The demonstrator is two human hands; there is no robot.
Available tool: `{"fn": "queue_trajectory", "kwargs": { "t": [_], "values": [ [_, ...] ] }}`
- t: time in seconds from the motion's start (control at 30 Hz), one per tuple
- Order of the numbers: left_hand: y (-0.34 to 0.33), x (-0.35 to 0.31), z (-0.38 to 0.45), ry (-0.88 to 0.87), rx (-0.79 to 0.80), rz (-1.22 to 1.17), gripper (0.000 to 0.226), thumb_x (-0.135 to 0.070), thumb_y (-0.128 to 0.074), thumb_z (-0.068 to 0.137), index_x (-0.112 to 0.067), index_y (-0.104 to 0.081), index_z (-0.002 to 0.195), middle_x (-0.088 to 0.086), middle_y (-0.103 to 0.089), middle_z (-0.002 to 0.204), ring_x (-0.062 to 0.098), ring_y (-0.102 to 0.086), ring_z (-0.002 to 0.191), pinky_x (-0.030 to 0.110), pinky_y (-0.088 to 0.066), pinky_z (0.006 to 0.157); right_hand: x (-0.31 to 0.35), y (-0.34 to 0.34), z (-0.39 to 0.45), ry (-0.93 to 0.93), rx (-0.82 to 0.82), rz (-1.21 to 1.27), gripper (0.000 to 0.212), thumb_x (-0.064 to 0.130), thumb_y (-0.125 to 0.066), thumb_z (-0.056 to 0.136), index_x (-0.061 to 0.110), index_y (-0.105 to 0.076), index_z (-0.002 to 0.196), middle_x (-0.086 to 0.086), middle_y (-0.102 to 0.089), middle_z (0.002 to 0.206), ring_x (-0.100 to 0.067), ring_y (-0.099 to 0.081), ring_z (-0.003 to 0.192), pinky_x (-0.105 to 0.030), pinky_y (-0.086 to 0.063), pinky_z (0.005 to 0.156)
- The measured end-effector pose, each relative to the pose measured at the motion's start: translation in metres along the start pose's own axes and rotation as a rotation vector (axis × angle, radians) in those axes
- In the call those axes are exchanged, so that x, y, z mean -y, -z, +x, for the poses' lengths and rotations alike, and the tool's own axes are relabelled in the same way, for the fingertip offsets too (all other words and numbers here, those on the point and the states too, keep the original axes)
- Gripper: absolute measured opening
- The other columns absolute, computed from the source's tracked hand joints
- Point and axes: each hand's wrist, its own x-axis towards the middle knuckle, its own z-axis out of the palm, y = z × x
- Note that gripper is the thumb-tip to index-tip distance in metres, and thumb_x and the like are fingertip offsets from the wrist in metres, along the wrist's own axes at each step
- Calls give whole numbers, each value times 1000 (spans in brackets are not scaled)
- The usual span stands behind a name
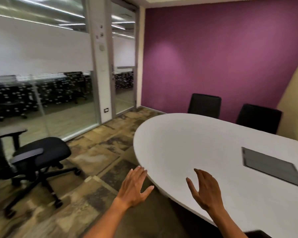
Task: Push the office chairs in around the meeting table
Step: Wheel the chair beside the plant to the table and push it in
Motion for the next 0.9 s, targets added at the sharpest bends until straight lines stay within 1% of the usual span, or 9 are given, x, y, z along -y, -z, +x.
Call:
{"fn": "queue_trajectory", "kwargs": {
  "t": [0.13,0.17,0.23,0.27,0.33,0.47,0.6,0.77,0.9],
  "values": [
    [62,163,-47,146,-52,38,87,-73,-22,94,-7,-60,134,12,-58,141,27,-49,136,36,-19,118,160,-51,63,168,-11,68,72,64,-35,94,7,-66,127,-12,-70,121,-34,-66,111,-48,-52,94],
    [68,169,-44,148,-101,24,89,-75,-20,94,-7,-58,136,12,-56,143,28,-47,138,38,-20,120,162,-51,67,142,-4,71,72,64,-36,94,7,-65,127,-13,-70,122,-34,-65,112,-48,-51,95],
    [108,255,-86,263,-84,68,94,-78,-15,91,-8,-53,142,11,-50,149,27,-40,143,43,-20,120,260,-84,88,241,20,129,73,65,-34,95,8,-64,129,-13,-68,125,-35,-64,114,-48,-50,97],
    [114,261,-88,260,-132,85,97,-79,-11,90,-9,-50,144,11,-46,152,27,-35,146,43,-16,120,263,-90,91,230,28,132,73,65,-33,95,8,-65,129,-13,-68,125,-35,-64,113,-49,-51,96],
    [146,334,-128,374,-136,108,101,-81,-8,87,-10,-45,148,9,-40,156,25,-29,148,41,-10,120,349,-124,100,313,36,168,74,66,-32,96,8,-66,126,-14,-69,122,-36,-66,110,-50,-52,94],
    [171,399,-156,450,-177,157,98,-79,-10,90,-9,-48,145,9,-44,154,25,-33,147,43,-16,120,426,-144,121,356,75,211,72,64,-37,97,5,-65,128,-17,-68,125,-39,-64,112,-53,-51,95],
    [196,481,-191,555,-158,200,88,-73,-17,95,-7,-57,138,10,-54,145,28,-45,140,48,-29,114,528,-189,157,508,91,217,81,67,-26,98,2,-65,126,-18,-69,119,-35,-66,106,-49,-54,91],
    [226,570,-216,676,-162,236,85,-70,-18,97,-6,-61,134,11,-60,139,29,-51,134,50,-41,108,637,-259,199,617,122,284,75,64,-34,96,2,-64,126,-16,-69,117,-31,-66,106,-46,-55,90],
    [274,709,-196,842,-198,319,92,-75,-15,94,-5,-56,138,11,-56,143,29,-46,138,49,-37,113,785,-352,286,744,220,388,71,64,-36,95,4,-65,118,-13,-69,107,-30,-65,96,-43,-54,82]
  ]
}}
